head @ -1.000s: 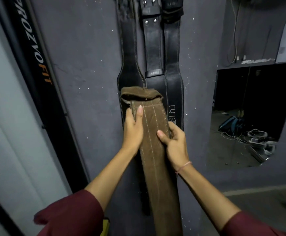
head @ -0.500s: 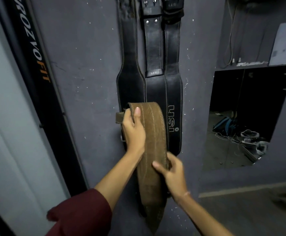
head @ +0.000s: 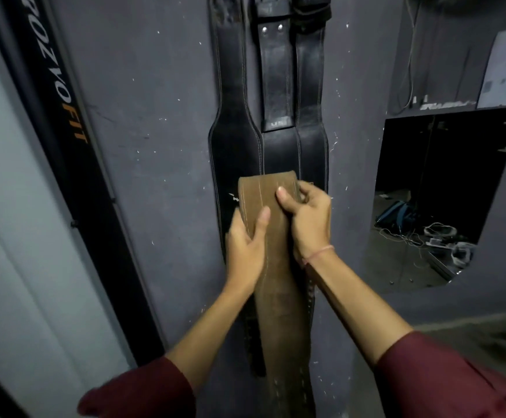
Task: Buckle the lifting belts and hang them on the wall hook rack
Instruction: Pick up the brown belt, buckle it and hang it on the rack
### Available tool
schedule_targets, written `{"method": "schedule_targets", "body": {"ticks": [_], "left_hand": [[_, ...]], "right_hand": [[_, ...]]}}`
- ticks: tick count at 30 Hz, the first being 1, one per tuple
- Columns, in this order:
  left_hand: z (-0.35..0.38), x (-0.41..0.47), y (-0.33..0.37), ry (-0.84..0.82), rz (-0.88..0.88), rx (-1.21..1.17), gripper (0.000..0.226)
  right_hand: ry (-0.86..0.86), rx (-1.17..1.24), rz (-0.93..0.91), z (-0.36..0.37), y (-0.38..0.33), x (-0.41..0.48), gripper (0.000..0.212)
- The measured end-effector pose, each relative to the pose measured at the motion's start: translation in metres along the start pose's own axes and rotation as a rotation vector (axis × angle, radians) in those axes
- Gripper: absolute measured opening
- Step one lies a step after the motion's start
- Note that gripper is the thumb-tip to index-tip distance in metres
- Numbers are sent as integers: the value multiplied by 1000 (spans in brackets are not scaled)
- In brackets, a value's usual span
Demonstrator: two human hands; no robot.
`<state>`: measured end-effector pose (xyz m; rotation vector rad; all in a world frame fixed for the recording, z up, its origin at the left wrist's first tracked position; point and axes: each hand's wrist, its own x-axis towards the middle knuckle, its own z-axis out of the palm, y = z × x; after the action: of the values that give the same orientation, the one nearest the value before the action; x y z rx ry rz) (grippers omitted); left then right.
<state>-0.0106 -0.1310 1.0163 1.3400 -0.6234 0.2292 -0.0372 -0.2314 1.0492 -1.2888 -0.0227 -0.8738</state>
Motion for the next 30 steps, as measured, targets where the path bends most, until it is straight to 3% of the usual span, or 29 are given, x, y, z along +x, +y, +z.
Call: {"method": "schedule_targets", "body": {"ticks": [7,13,19,24,30], "left_hand": [[8,-21,-17,71,-17,-78,23],[4,4,-19,102,-11,45,26],[-1,18,-15,104,33,45,22],[-4,15,-14,128,42,81,21],[-9,1,-10,193,7,56,17]], "right_hand": [[-67,-276,114,-14,7,12,28],[-109,-85,158,-45,52,-68,29],[-242,-170,424,-82,113,-129,16],[-242,0,241,-37,45,-64,26],[-153,12,271,2,2,-10,21]]}}
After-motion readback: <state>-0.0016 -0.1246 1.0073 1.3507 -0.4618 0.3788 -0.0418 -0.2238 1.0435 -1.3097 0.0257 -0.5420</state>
